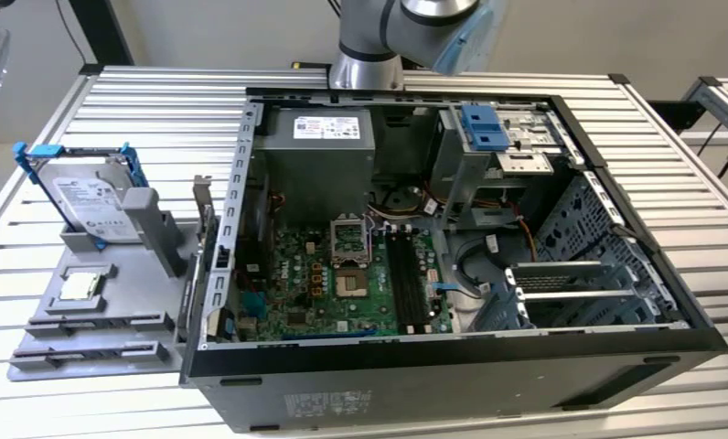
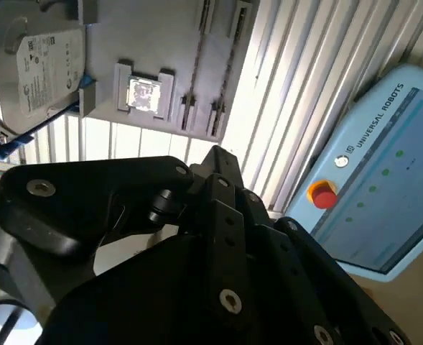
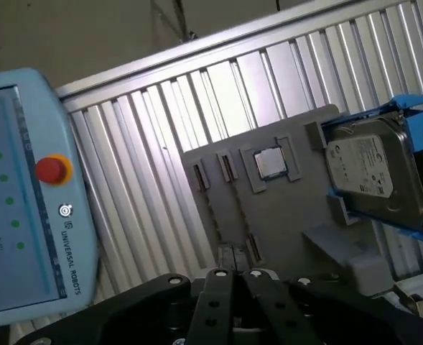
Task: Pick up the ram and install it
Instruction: 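Pick up the ram and move it above insertion slot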
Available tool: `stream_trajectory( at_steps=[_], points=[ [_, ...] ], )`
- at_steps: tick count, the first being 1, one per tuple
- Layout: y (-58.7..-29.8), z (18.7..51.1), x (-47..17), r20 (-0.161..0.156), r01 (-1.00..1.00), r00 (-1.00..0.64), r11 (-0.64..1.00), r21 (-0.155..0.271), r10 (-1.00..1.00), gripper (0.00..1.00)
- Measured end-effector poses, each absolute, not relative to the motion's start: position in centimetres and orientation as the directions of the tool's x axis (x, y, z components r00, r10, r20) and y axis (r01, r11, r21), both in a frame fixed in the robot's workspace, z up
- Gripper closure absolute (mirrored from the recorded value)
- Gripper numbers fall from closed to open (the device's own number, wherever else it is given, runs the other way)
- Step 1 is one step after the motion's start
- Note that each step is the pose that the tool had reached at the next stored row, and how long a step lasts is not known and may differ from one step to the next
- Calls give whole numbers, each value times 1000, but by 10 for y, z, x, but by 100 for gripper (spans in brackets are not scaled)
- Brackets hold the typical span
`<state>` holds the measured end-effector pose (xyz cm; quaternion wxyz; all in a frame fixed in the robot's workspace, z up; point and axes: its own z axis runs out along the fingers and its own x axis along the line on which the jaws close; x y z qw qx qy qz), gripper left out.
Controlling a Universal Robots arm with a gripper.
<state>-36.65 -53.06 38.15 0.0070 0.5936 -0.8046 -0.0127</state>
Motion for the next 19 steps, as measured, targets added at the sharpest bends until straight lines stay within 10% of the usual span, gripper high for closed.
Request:
stream_trajectory(
  at_steps=[19],
  points=[
    [-531, 380, -367, -4, -1000, 14, -14, 27, -1000, 100]
  ],
)
